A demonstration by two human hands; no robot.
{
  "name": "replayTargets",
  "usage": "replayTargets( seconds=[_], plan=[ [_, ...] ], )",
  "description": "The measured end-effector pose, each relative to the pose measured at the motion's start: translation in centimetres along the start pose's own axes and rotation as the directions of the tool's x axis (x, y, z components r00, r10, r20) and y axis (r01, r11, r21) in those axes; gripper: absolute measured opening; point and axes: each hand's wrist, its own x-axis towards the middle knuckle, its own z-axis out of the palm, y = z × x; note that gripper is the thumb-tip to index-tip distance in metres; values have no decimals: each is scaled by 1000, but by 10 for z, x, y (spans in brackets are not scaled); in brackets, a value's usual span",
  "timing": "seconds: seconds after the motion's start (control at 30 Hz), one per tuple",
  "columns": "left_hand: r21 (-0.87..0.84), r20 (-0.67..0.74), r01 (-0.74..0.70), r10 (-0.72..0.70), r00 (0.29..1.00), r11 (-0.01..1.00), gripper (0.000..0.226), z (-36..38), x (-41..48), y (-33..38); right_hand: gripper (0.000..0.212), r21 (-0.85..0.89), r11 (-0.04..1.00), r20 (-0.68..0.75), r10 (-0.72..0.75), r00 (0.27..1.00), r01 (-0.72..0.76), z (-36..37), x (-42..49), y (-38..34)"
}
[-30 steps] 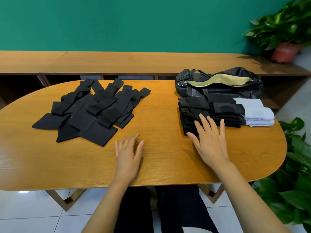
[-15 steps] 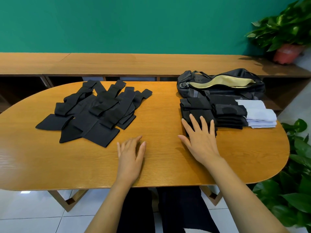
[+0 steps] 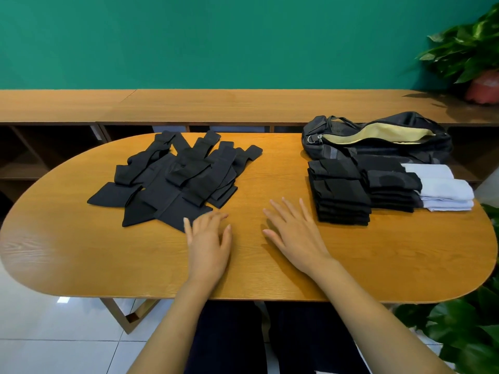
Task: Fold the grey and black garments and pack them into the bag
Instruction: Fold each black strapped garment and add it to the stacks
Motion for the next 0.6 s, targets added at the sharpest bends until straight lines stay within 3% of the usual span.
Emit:
replayTargets(
  seconds=[0.1, 0.2, 0.3, 0.43, 0.6],
  plan=[
    [254, 18, 142, -152, 988, 957, 44, -11, 8, -25, 55, 33, 999, 25, -36, 999, 35, 7, 5, -10],
    [334, 93, 183, -226, 970, 925, 55, -14, 4, -35, 57, 50, 998, 31, -42, 999, 41, 14, 6, -14],
    [290, 124, 57, -96, 988, 955, 54, -12, -6, -25, 63, 74, 997, 25, -23, 999, 21, 15, 7, -16],
    [165, 198, -106, 72, 978, 981, 66, -2, -18, 0, 51, 266, 964, 60, -5, 998, -11, 14, 4, -13],
    [-59, 314, -165, 176, 933, 984, 52, 3, -20, 26, 59, 295, 956, 109, -44, 993, 10, 16, -8, 4]
  ],
)
